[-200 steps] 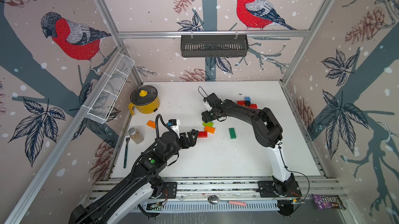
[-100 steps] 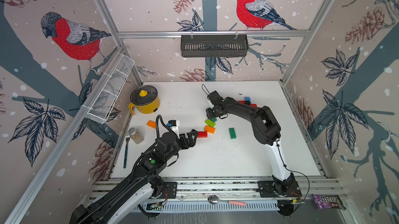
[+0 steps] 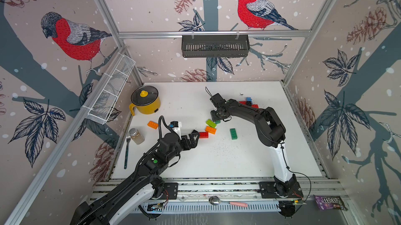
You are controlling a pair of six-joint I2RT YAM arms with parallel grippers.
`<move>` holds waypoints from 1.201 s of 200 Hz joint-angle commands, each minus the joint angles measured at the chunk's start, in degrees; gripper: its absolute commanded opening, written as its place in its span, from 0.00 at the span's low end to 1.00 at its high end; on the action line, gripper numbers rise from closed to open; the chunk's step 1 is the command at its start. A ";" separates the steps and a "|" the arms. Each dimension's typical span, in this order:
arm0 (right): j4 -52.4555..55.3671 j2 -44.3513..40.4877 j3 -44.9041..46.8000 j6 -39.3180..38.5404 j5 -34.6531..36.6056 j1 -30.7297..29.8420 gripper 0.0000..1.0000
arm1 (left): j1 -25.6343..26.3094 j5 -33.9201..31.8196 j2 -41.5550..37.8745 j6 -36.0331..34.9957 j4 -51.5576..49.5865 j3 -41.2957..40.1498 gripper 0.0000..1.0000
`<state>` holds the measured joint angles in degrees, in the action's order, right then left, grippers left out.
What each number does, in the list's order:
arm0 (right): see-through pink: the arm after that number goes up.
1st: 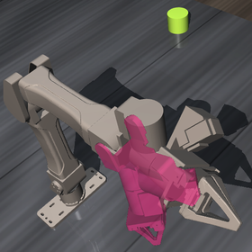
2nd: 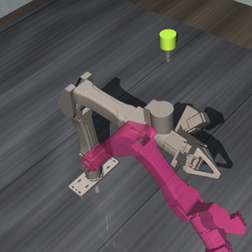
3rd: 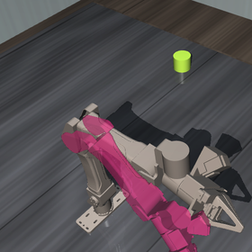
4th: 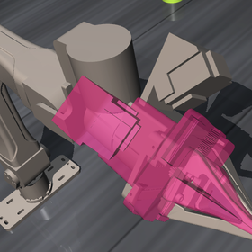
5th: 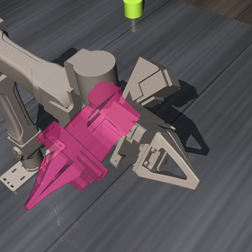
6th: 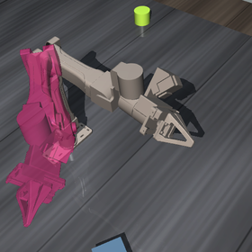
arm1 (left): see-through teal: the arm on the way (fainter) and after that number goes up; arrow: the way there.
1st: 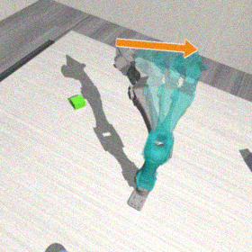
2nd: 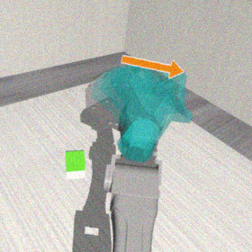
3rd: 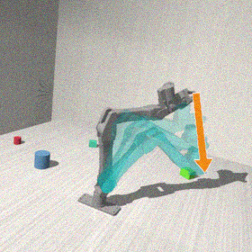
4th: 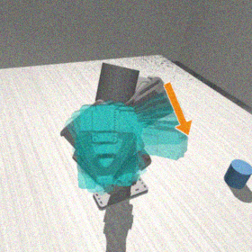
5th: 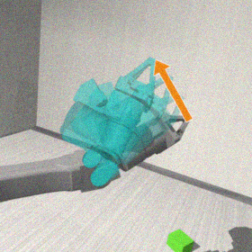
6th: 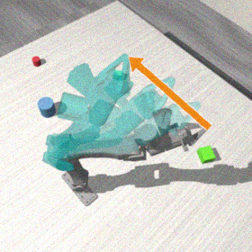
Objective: Assemble a small pinwheel with lego
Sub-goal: Pick up the lego brick from the center of the board, then assemble the lego brick at the center of the board.
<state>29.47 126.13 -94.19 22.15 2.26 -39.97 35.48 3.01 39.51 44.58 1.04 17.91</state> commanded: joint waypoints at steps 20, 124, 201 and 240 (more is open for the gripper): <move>0.63 -1.72 2.46 2.81 1.92 -1.81 0.39 | -0.06 0.51 0.35 0.42 3.21 -0.55 0.97; -3.97 -11.68 14.04 2.81 4.20 6.43 0.23 | 1.07 15.01 5.23 -0.78 15.70 -2.05 0.97; -7.94 -16.98 25.92 4.90 1.52 6.84 0.24 | 3.93 17.69 6.38 -2.66 21.22 -1.72 0.97; -6.92 -16.87 25.96 5.57 2.57 6.04 0.24 | 3.98 16.68 6.46 -2.48 20.81 -2.20 0.97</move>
<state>21.93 109.47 -68.49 26.79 4.29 -33.47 39.40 19.42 45.98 42.52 18.85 15.79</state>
